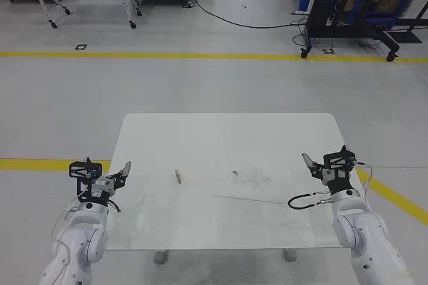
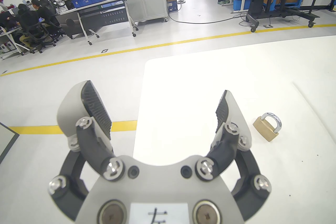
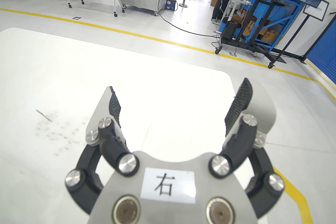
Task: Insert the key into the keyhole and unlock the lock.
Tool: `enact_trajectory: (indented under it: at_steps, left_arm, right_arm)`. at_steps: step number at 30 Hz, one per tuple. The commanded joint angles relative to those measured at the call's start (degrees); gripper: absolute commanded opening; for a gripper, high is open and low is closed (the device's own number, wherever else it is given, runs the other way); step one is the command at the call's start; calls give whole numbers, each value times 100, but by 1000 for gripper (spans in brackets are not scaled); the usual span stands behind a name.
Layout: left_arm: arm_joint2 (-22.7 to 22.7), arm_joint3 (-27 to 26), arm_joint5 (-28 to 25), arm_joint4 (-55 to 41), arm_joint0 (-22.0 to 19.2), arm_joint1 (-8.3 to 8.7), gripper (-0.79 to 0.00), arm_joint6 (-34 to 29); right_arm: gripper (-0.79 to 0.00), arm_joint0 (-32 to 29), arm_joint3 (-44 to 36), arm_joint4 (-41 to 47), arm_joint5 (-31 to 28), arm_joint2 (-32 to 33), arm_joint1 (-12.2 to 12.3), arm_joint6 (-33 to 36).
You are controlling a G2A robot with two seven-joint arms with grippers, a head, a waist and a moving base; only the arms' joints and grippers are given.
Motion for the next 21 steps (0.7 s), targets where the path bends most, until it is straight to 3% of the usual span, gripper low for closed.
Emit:
enact_trajectory:
  at_steps: [1,3,11,21]
  left_arm:
    - [0,0,0,0,0,0,0,0]
    - [0,0,0,0,0,0,0,0]
    - [0,0,0,0,0,0,0,0]
    - [0,0,0,0,0,0,0,0]
  right_arm:
    - [-1,0,0,0,0,0,0,0]
    - [0,-8,-13,-43,-54,-43,0,13]
    - [0,318,-39,-808,-714,-1325,-78,442]
    - [0,345,-42,-735,-777,-1385,-86,490]
